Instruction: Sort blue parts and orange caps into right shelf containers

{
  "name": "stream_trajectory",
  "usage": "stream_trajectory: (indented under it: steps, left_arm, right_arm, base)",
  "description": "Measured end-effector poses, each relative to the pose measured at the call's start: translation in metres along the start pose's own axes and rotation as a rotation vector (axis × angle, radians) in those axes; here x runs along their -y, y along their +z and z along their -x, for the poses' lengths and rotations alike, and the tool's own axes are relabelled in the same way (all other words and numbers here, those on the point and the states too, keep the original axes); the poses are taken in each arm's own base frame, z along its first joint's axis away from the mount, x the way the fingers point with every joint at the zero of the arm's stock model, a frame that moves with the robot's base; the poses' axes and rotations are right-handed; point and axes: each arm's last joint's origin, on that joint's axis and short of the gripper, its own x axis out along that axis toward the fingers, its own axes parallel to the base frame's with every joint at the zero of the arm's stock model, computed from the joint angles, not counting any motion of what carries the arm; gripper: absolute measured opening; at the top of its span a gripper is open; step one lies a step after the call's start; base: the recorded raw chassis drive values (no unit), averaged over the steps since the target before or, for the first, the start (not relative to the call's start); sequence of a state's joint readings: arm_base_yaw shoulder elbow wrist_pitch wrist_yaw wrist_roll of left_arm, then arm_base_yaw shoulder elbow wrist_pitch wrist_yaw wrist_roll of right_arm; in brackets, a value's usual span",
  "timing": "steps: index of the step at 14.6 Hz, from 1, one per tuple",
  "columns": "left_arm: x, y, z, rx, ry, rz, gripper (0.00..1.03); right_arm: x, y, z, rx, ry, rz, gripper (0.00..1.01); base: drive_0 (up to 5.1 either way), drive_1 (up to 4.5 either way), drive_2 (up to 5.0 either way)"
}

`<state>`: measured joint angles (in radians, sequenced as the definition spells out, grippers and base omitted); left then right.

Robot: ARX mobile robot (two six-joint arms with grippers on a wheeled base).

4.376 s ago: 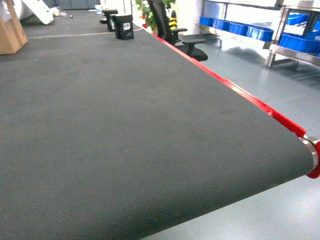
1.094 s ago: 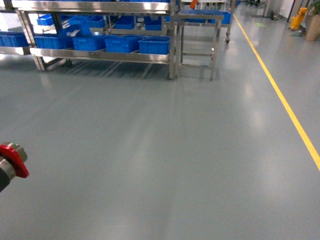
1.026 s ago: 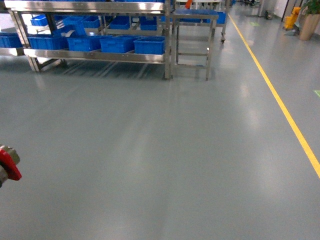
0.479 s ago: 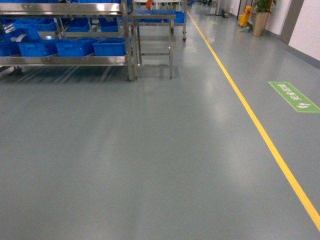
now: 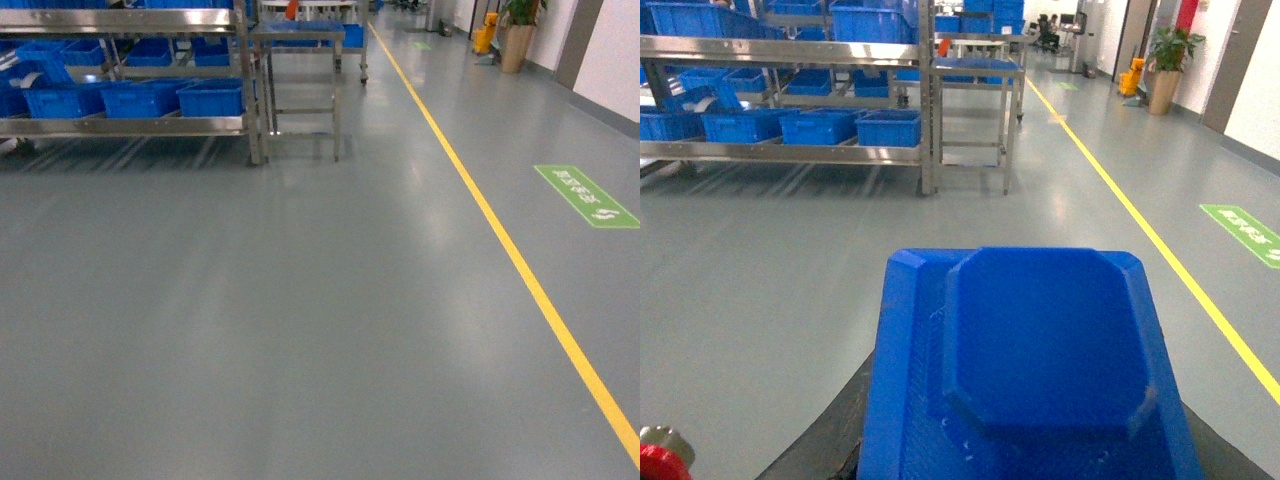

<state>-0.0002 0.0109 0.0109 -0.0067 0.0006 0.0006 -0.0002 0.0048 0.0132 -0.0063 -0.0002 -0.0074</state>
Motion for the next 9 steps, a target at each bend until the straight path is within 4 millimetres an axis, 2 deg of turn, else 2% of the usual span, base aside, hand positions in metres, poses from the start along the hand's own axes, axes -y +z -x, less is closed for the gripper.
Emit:
stream_trajectory:
  steps: [2, 9]
  left_arm:
    - [0.0001, -0.0003, 0.0, -0.003, 0.0, 0.0, 0.43]
    - [-0.0001, -0.0001, 0.0, -0.002, 0.002, 0.0, 0.43]
  right_arm:
    - [0.0, 0.0001, 0.0, 0.001, 0.0, 0.0, 0.45]
    - [0.0, 0.0001, 0.0, 0.001, 0.0, 0.0, 0.45]
  base:
    - [1.6, 5.8, -2.6]
    - [0.0, 4.31, -4.2]
